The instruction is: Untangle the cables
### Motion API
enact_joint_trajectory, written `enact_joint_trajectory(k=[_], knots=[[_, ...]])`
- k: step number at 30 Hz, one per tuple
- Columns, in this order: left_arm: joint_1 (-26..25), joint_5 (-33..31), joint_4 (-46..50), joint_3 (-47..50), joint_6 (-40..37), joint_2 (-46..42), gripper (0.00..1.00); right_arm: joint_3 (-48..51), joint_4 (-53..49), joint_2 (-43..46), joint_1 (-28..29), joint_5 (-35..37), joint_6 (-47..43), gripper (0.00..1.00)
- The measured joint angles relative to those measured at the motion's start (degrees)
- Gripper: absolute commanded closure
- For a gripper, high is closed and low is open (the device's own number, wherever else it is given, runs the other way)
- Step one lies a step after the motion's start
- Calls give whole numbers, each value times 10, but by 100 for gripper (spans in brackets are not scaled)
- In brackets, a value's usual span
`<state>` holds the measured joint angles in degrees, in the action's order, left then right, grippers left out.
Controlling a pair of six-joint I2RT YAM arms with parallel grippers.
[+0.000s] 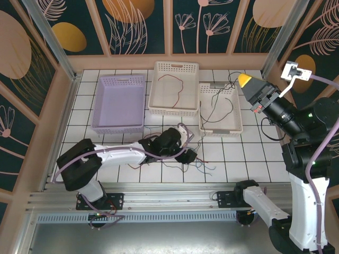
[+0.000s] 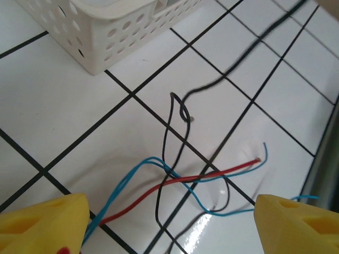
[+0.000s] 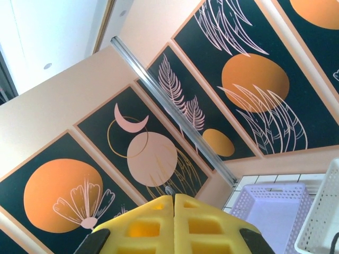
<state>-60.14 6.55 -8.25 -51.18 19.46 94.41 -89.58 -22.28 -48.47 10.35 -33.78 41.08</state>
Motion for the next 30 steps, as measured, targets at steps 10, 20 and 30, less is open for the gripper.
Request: enact_joint_trajectory(k=[10,20,30], knots=[[-6,-24,25,-51,-30,100,26,-14,0,0,0,-11,2,100],[-6,-23,-18,-47,-31,104,100,-23,-6,1,0,-7,9,100],[-6,-86,-13,22,-32,56,100,-58,-55,31,0,134,-27,100]])
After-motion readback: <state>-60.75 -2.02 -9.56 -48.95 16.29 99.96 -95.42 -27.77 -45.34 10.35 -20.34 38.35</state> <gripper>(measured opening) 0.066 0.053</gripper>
